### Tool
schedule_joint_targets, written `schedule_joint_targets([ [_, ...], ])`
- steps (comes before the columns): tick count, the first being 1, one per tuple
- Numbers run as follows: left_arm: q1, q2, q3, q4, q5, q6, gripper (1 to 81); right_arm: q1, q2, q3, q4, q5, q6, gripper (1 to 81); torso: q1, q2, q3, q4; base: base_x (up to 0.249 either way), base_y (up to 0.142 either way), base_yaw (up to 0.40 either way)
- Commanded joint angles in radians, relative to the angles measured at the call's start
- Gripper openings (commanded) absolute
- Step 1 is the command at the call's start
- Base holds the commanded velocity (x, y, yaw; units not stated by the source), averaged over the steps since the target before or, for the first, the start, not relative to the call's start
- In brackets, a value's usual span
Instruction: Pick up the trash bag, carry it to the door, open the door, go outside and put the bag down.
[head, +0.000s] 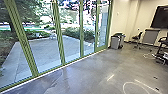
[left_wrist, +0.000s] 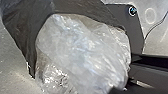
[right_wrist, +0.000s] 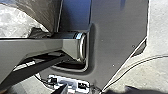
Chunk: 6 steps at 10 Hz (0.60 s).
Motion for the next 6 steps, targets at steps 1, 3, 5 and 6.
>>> schedule_joint_targets([
  [1,-0.05,-0.001,0.005,0.003,0.065,0.007,1.0,0.04,0.001,0.002,-0.003,-0.068,0.0,81.1,0.0,0.0,0.0,0.0,-0.064,0.0,0.0],
  [3,-0.05,-0.003,0.005,0.002,0.062,0.005,1.0,0.04,0.001,0.002,-0.004,-0.068,0.0,81.1,0.0,0.0,0.0,0.0,0.0,0.0,0.0],
  [5,-0.05,0.0,0.005,0.003,0.06,0.007,1.0,0.042,0.001,0.002,-0.004,-0.068,0.0,81.1,0.0,0.0,0.0,0.0,0.0,0.0,0.0],
  [6,-0.051,0.002,0.005,0.005,0.058,0.007,1.0,0.042,0.003,0.002,-0.004,-0.068,0.0,81.1,0.0,0.0,0.0,0.0,0.0,0.0,0.0],
])
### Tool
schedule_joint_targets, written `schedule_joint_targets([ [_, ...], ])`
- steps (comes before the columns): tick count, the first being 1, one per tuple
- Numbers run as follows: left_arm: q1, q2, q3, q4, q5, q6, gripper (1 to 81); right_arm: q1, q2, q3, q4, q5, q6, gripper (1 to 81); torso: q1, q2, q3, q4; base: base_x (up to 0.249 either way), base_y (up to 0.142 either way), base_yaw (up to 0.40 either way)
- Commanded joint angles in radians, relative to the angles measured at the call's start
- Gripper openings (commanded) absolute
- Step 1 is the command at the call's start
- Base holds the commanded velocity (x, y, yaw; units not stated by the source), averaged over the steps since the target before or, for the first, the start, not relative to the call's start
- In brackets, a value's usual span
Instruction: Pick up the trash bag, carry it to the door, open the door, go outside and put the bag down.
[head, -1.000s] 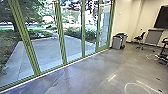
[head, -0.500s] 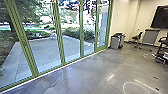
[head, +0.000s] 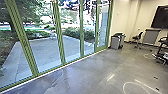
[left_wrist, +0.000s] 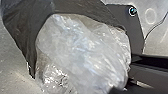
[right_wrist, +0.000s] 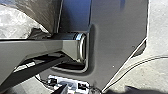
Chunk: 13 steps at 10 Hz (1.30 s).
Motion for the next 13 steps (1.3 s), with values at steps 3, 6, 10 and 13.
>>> schedule_joint_targets([
  [3,-0.051,0.003,0.005,0.006,0.058,0.008,1.0,0.042,0.004,0.002,-0.006,-0.068,-0.001,81.1,0.0,0.0,0.0,0.0,0.0,0.0,0.0],
  [6,-0.05,0.001,0.005,0.006,0.057,0.008,1.0,0.042,0.004,0.002,-0.006,-0.07,-0.001,81.1,-0.003,-0.002,0.001,0.0,0.09,0.0,0.0],
  [10,-0.05,0.0,0.005,0.005,0.055,0.008,1.0,0.042,0.004,0.002,-0.004,-0.068,0.0,81.1,-0.001,-0.001,0.0,0.0,0.111,0.0,0.0],
  [13,-0.051,0.001,0.002,0.005,0.055,0.008,1.0,0.042,0.004,0.001,-0.004,-0.068,0.0,81.1,-0.001,-0.001,0.0,0.0,0.112,0.0,0.0],
])
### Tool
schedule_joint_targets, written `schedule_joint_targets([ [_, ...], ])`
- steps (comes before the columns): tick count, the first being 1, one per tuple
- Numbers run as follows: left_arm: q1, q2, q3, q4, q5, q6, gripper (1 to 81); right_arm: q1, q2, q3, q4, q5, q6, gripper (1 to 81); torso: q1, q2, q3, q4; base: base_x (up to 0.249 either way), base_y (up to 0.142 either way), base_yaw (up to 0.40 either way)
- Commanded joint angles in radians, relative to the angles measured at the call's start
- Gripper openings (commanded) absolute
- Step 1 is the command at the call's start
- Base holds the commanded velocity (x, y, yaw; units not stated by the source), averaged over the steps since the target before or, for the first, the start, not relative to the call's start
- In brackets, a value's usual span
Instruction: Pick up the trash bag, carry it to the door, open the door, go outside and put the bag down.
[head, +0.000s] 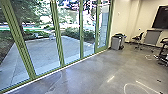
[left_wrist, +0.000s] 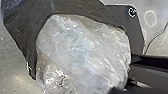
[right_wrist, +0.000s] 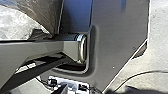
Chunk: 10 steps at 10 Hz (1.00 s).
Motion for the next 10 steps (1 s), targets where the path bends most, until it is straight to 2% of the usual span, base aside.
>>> schedule_joint_targets([
  [1,-0.053,0.0,0.005,0.003,0.063,0.006,1.0,0.038,0.002,0.003,-0.001,-0.068,0.0,81.1,0.0,0.0,0.0,0.0,0.112,0.0,0.0],
  [3,-0.051,0.001,0.005,0.005,0.063,0.006,1.0,0.038,0.002,0.003,-0.001,-0.069,0.0,81.1,0.0,0.0,0.0,0.0,0.112,0.0,0.0],
  [5,-0.053,0.0,0.005,0.005,0.063,0.006,1.0,0.036,0.002,0.003,-0.003,-0.069,-0.001,81.1,0.0,0.0,0.091,0.0,0.112,0.0,0.0],
  [6,-0.051,0.001,0.005,0.005,0.063,0.006,1.0,0.036,0.002,0.001,-0.001,-0.068,-0.001,81.1,0.0,0.0,0.01,0.0,0.112,0.0,0.0],
  [8,-0.053,0.001,0.005,0.005,0.063,0.006,1.0,0.035,0.002,0.003,-0.001,-0.069,-0.001,81.1,0.0,0.0,0.046,0.0,0.112,0.0,0.0],
  [10,-0.051,0.0,0.005,0.005,0.063,0.006,1.0,0.035,0.003,0.003,-0.003,-0.069,-0.001,81.1,-0.001,0.0,0.055,0.0,0.112,0.0,0.0],
])
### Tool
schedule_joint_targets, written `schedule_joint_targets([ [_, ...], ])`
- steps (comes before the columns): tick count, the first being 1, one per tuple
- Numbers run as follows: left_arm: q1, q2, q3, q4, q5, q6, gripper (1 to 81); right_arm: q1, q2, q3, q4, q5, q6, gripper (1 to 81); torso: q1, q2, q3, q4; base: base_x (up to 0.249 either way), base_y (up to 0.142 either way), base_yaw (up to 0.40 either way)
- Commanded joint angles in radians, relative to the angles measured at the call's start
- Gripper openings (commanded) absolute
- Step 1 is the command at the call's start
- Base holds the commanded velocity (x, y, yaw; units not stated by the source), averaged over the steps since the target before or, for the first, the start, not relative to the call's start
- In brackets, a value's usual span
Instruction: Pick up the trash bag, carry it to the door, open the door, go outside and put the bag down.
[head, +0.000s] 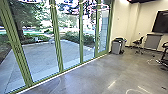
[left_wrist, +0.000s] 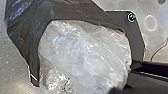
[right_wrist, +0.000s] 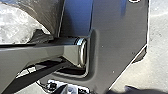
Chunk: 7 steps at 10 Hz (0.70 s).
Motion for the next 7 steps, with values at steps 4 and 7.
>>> schedule_joint_targets([
  [4,-0.057,0.0,0.005,0.005,0.06,0.006,1.0,0.049,0.002,0.003,-0.01,-0.065,-0.001,81.1,0.0,0.0,0.0,0.0,0.112,-0.033,0.0],
  [7,-0.057,0.0,0.005,0.005,0.06,0.006,1.0,0.05,0.003,0.003,-0.01,-0.065,-0.003,81.1,0.0,0.0,0.0,0.0,0.112,-0.074,0.0],
])
